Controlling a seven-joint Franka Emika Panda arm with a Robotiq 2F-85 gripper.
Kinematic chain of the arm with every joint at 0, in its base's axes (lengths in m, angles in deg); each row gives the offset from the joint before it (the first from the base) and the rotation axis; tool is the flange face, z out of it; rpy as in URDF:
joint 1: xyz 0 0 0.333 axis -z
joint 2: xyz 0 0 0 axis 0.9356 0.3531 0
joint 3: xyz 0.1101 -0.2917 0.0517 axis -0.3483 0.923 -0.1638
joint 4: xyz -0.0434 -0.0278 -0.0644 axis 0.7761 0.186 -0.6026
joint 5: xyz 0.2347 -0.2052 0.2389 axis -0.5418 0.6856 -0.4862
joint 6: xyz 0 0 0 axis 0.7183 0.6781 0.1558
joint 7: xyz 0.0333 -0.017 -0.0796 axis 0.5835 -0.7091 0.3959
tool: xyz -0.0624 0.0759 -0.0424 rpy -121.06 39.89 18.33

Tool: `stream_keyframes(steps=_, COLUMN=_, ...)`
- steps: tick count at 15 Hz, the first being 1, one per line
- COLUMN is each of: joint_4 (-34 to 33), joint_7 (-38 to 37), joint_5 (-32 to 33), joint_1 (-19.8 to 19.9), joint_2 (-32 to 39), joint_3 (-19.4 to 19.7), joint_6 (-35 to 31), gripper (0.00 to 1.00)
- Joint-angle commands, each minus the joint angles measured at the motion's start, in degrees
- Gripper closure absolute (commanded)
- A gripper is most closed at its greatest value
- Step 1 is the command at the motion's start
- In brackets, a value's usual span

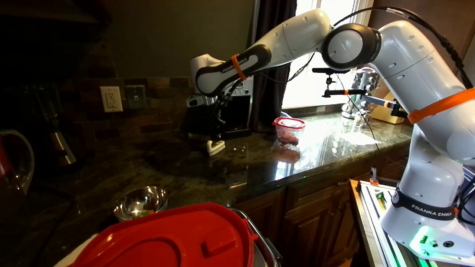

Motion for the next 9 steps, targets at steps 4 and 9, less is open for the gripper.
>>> stream_keyframes(steps=4, joint_4=-15.9, joint_7=-9.1, joint_5=-1.2, joint_1=1.1, joint_2=9.8, joint_3=0.1, joint_6=2.4, gripper=0.94)
stream_keyframes(steps=9, joint_4=-15.7, joint_7=-9.8, joint_5=-0.4, joint_1=1.5, joint_2=9.5, joint_3=-0.2, joint_6=0.3, gripper=0.77)
